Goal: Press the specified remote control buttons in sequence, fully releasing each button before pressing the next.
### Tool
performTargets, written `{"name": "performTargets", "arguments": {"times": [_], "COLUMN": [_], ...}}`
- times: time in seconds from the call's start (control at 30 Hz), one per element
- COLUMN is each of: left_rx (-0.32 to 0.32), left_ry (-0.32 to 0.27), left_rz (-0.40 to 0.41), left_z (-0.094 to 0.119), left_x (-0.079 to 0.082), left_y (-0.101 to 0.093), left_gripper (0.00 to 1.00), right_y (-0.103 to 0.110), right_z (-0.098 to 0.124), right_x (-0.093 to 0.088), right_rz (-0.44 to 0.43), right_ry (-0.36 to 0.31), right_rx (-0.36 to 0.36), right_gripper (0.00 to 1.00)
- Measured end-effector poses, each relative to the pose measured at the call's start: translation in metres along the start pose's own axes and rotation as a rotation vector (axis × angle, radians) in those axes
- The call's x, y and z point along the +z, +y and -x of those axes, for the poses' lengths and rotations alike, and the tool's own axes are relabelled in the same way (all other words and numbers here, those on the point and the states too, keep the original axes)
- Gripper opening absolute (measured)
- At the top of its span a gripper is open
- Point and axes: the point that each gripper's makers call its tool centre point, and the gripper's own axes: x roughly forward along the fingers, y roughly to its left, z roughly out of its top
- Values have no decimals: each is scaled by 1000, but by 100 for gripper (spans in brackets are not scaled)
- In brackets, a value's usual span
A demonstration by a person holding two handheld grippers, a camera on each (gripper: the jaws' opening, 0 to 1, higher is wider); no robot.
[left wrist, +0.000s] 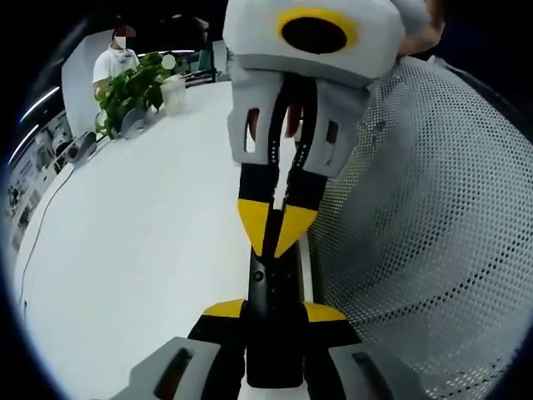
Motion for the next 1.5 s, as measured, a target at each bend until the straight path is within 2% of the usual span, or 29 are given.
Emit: {"name": "performTargets", "arguments": {"times": [0.17, 0.23, 0.33, 0.47, 1.1, 1.3, 1.43, 1.5], "left_rx": [5, 7, 8, 7, 4, 5, 4, 3], "left_ry": [-2, -2, -1, 0, -1, 1, 1, 3], "left_rz": [5, 5, 2, 3, 4, 2, 2, 1], "left_z": [0, 0, 0, 0, 0, 0, 0, 0], "left_x": [0, 0, 0, 0, 0, 0, 0, 0], "left_y": [0, 0, 0, 0, 0, 0, 0, 0], "left_gripper": [25, 25, 25, 25, 25, 25, 25, 25], "right_y": [0, 2, 3, 2, 4, 5, 4, 5], "right_z": [0, 0, 0, 1, -1, -2, -4, -4], "right_x": [1, 1, 2, 2, 4, 5, 5, 5], "right_rz": [3, 6, 58, 40, 126, 109, 87, 118], "right_ry": [-20, -14, -2, -2, 14, 12, 33, 50], "right_rx": [11, 14, 2, 7, -2, 6, -7, -21], "right_gripper": [0, 0, 0, 1, 0, 0, 0, 0]}}
